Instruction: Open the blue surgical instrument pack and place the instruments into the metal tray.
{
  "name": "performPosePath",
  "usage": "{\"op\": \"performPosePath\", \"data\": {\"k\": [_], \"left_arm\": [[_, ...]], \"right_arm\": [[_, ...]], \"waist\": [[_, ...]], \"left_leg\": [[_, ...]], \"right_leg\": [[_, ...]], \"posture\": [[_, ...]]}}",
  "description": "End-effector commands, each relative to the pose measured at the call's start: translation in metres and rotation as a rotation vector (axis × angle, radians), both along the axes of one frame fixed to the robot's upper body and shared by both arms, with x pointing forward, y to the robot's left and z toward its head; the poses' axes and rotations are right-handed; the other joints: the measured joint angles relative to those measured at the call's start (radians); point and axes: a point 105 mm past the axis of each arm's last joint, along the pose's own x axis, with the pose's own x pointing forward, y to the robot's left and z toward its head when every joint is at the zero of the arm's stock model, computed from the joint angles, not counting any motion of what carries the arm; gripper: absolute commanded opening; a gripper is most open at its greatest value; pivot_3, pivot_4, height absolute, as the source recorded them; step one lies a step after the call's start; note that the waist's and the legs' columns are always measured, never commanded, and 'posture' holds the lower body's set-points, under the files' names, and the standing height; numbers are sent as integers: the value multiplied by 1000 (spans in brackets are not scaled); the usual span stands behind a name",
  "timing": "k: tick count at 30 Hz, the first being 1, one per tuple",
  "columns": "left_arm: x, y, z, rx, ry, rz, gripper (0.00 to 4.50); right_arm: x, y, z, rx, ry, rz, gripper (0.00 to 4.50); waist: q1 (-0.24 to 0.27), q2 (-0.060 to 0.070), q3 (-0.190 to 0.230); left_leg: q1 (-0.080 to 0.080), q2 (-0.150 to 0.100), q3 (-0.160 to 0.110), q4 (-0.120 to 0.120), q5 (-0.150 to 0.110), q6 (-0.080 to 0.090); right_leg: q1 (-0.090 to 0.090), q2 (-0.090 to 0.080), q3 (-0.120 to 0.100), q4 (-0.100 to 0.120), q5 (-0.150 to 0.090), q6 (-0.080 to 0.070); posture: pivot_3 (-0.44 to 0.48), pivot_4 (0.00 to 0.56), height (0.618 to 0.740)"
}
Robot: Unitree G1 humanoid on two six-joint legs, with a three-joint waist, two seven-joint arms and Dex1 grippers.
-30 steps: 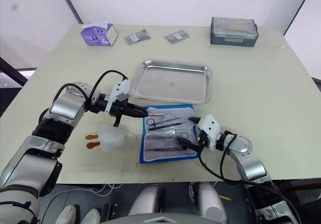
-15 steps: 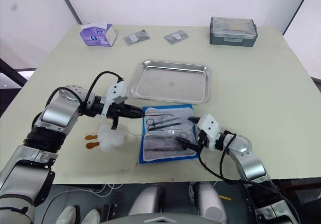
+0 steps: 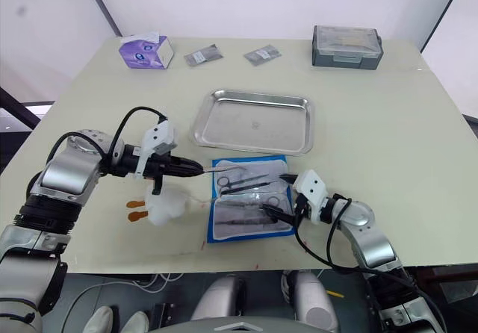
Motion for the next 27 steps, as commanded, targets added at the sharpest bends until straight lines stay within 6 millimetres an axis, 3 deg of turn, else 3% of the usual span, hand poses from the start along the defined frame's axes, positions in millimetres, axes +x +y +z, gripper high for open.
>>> {"op": "performPosePath", "data": {"k": [1, 11, 15, 21, 27], "left_arm": [[-10, 9, 19, -23, -10, -8, 84], [-26, 20, 37, -108, 36, -36, 84], [-7, 20, 53, -219, -39, 38, 84], [25, -3, 79, -394, -169, 164, 84], [55, -12, 81, -361, -307, 350, 84]], "right_arm": [[-16, -7, -54, -105, 212, -21, 4500], [-17, -7, -54, -104, 213, -20, 4500], [-16, -7, -54, -106, 213, -22, 4500], [-16, -8, -54, -107, 211, -26, 4500], [-16, -8, -54, -106, 210, -25, 4500]], "waist": [[0, 0, 0], [1, -1, -1], [2, -1, -1], [1, -3, -2], [3, -4, -2]], "left_leg": [[1, 0, 0, -1, 0, 0], [3, 0, 2, -2, 0, 0], [4, 0, 2, -2, 0, 0], [5, 0, 2, -2, 0, 0], [5, 0, 1, -2, 0, 0]], "right_leg": [[0, 0, 0, 1, 0, -1], [0, 0, 1, 2, -2, -3], [1, 0, 1, 2, -2, -3], [2, 0, 2, 2, -2, -3], [2, -1, 2, 2, -2, -3]], "posture": [[0, 150, 738], [0, 150, 738], [0, 150, 738], [0, 150, 738], [0, 150, 738]]}}
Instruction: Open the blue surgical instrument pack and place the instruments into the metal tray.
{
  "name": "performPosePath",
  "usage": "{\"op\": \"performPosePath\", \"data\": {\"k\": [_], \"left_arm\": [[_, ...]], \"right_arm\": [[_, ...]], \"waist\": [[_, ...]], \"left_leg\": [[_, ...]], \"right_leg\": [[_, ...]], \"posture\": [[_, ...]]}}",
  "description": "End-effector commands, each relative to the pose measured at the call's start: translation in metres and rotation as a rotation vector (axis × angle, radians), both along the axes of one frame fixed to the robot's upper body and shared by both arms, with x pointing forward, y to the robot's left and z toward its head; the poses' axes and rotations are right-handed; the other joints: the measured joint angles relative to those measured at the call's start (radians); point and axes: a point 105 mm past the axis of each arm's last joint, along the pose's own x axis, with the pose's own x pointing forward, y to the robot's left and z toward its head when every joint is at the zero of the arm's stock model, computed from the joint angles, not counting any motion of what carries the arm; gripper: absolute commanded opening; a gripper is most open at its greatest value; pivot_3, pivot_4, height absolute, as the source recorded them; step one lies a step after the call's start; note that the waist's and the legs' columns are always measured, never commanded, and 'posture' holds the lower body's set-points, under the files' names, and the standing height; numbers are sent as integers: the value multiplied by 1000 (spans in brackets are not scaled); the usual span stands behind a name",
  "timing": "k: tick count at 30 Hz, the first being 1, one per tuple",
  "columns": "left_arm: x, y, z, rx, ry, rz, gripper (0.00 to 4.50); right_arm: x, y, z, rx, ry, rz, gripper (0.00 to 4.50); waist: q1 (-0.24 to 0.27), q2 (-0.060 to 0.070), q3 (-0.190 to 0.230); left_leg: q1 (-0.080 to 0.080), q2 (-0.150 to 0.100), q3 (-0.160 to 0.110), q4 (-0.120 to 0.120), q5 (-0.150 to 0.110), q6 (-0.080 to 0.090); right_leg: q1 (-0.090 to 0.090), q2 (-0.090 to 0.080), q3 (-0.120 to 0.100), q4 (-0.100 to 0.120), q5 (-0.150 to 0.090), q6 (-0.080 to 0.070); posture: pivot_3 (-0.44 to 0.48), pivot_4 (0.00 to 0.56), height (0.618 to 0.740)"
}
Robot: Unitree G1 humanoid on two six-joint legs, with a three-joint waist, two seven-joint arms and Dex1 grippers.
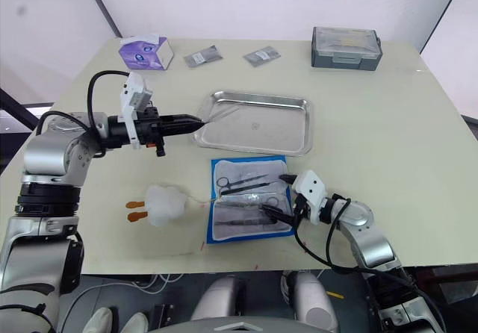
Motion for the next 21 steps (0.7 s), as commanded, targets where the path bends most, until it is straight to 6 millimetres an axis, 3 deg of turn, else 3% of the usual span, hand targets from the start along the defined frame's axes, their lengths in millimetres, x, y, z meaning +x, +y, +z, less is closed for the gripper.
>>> {"op": "performPosePath", "data": {"k": [1, 9, 14, 21], "left_arm": [[17, -2, 14, 7, -94, 141, 84], [42, -28, -1, -6, -87, 363, 84], [55, -27, -13, -28, -70, 531, 84], [62, -22, -46, 10, 4, 670, 84]], "right_arm": [[-16, -9, -52, -104, 205, -26, 4500], [-14, -7, -52, -103, 202, -24, 4500], [-14, -6, -53, -103, 202, -24, 4500], [-14, -4, -53, -100, 200, -27, 4500]], "waist": [[0, 0, 0], [0, 0, 0], [0, 0, 0], [0, -1, -1]], "left_leg": [[0, 0, 0, 0, 0, 0], [0, 0, 0, 0, 0, 0], [1, -1, 0, 0, 0, 0], [1, -1, -1, -1, 0, 0]], "right_leg": [[0, 0, 0, 0, 0, 0], [0, -1, 0, 0, 0, 0], [0, -1, 1, 1, 0, 0], [0, -1, 2, 1, 0, 0]], "posture": [[0, 150, 738], [0, 150, 738], [0, 150, 738], [0, 150, 738]]}}
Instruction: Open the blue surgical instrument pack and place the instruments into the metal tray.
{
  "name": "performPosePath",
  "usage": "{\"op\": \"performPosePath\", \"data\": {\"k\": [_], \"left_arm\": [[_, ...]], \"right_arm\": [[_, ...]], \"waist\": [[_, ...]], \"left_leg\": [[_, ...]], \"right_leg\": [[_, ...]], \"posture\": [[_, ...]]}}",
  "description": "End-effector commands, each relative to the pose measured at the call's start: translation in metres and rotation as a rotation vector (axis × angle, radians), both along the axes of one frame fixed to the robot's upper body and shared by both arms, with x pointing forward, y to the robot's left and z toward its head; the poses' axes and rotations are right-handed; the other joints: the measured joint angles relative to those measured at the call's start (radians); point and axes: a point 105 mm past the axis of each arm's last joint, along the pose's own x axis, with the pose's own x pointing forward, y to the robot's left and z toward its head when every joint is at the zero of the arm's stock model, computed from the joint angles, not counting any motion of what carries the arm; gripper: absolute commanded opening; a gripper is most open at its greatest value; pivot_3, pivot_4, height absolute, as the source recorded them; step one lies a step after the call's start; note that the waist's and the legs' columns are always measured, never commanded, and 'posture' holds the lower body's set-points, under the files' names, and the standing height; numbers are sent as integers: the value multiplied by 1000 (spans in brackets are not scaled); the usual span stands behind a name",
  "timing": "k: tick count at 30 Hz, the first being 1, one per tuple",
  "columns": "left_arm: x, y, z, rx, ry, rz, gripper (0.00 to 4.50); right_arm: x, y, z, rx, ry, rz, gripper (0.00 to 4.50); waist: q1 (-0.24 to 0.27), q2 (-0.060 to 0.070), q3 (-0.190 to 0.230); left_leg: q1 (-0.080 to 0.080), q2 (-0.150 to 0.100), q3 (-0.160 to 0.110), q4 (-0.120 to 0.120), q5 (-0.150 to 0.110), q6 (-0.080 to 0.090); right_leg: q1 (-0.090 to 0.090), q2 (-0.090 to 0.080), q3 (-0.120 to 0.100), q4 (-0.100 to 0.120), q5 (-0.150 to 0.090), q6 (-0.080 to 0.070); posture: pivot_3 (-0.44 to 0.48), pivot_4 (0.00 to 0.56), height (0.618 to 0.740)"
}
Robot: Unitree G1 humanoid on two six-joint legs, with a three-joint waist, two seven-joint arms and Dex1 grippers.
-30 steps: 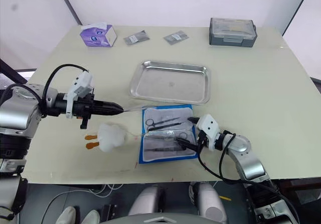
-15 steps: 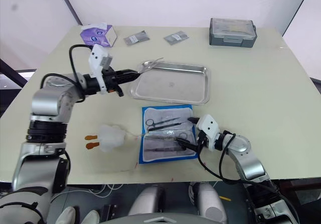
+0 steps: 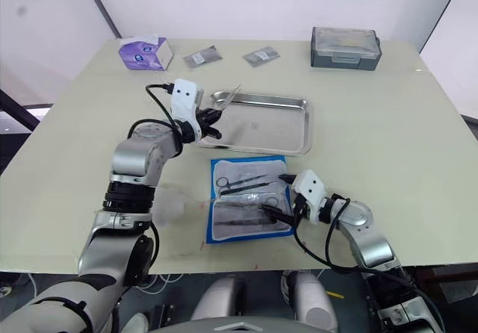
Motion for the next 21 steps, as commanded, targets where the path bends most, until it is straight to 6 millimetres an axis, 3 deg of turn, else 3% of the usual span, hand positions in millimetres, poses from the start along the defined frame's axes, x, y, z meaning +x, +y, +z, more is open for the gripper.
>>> {"op": "performPosePath", "data": {"k": [1, 7, 13, 18, 21], "left_arm": [[5, 9, -2, 8, 0, 76, 84], [12, 15, -16, 19, 48, 124, 84], [14, 15, -18, 6, 56, 124, 84], [12, 15, -15, 2, 50, 130, 1833], [11, 15, -11, 2, 37, 140, 1833]], "right_arm": [[-15, -5, -53, -100, 201, -26, 4500], [-15, -5, -53, -100, 199, -30, 4500], [-15, -7, -53, -102, 199, -36, 4500], [-16, -7, -53, -100, 200, -34, 4500], [-17, -6, -54, -99, 202, -33, 4500]], "waist": [[0, 0, 0], [0, 0, 0], [1, -1, 0], [1, -1, 0], [0, -1, 0]], "left_leg": [[0, 0, 0, 0, 0, 0], [0, 0, 0, 0, 0, 0], [0, 0, 0, 0, 0, 0], [0, 0, 0, 0, 0, 0], [0, 0, 0, 0, 0, 0]], "right_leg": [[0, 0, 0, 0, 0, 0], [0, 0, 0, 0, 0, 0], [0, 0, 0, 0, 0, 0], [0, -1, 0, 0, 0, 0], [0, -1, 0, 0, 0, 0]], "posture": [[0, 150, 738], [0, 150, 738], [0, 150, 738], [0, 150, 738], [0, 150, 738]]}}
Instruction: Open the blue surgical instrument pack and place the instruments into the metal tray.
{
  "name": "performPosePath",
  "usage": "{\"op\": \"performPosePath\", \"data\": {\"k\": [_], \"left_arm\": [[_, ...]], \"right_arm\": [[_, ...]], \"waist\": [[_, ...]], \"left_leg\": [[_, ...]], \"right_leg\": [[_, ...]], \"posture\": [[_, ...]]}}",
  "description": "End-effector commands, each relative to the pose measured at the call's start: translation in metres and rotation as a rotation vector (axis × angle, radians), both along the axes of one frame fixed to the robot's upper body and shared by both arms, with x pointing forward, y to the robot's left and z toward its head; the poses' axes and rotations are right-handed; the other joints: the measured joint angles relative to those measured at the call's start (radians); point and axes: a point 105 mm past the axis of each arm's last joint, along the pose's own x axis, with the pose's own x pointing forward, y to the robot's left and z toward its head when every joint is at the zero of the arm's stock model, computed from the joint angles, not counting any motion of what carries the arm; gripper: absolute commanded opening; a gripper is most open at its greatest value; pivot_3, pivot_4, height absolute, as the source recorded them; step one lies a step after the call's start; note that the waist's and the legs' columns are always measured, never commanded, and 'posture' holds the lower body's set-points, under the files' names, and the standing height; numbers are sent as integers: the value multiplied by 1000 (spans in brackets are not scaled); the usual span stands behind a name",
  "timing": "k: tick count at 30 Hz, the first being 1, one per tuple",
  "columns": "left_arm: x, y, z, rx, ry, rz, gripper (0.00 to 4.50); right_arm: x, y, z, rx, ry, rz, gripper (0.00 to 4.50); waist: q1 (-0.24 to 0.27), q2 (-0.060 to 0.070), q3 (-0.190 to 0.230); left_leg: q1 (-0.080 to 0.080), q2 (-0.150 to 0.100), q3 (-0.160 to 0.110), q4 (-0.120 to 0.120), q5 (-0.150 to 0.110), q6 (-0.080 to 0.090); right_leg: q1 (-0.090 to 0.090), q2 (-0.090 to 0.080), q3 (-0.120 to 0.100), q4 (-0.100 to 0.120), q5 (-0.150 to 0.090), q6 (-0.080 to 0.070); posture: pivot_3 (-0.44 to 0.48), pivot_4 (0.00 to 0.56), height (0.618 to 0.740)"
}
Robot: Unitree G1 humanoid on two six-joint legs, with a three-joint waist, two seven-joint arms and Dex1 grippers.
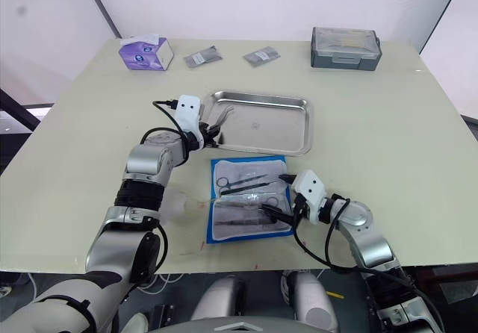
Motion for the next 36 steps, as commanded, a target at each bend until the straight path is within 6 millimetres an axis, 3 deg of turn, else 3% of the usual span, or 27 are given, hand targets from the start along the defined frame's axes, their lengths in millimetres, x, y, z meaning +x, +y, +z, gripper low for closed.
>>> {"op": "performPosePath", "data": {"k": [1, 6, 10, 18, 20, 23, 36], "left_arm": [[1, 2, 23, -7, -79, 14, 1833], [-2, -4, 44, -35, -158, -18, 1833], [-7, -19, 71, -112, -277, -160, 1833], [-46, -30, 85, -171, -316, -677, 1833], [-67, -30, 80, -161, -285, -876, 1833], [-80, -27, 72, -112, -260, -1016, 1833], [-97, -33, 5, 80, -51, -1240, 1833]], "right_arm": [[-17, -6, -53, -99, 203, -26, 4500], [-17, -6, -54, -98, 204, -26, 4500], [-17, -5, -53, -95, 204, -28, 4500], [-16, -3, -53, -93, 206, -26, 4500], [-16, -4, -53, -92, 205, -27, 4500], [-15, -3, -53, -92, 204, -27, 4500], [-14, -4, -53, -88, 202, -39, 4500]], "waist": [[0, 0, 0], [0, 0, 0], [0, 0, 0], [-1, 0, 0], [-2, 0, 0], [-1, 0, 0], [-2, 0, 0]], "left_leg": [[0, 0, 0, 0, 0, 0], [0, 0, 0, 0, 0, 0], [0, 0, 0, 0, 0, 0], [2, 0, 1, -4, 1, -1], [2, 0, 1, -4, 1, -1], [3, 0, 1, -5, 1, -1], [3, 1, 2, -5, 1, -1]], "right_leg": [[0, 0, 0, 0, 0, 0], [0, 0, 0, 0, 0, 0], [0, 0, 0, 0, 0, 0], [0, 1, 1, -1, 0, 0], [0, 0, 1, -2, 0, 0], [1, 1, 1, -2, 0, 0], [0, 3, 2, -2, 0, 0]], "posture": [[0, 150, 738], [0, 150, 738], [0, 150, 738], [0, 150, 738], [0, 150, 738], [0, 150, 738], [0, 150, 738]]}}
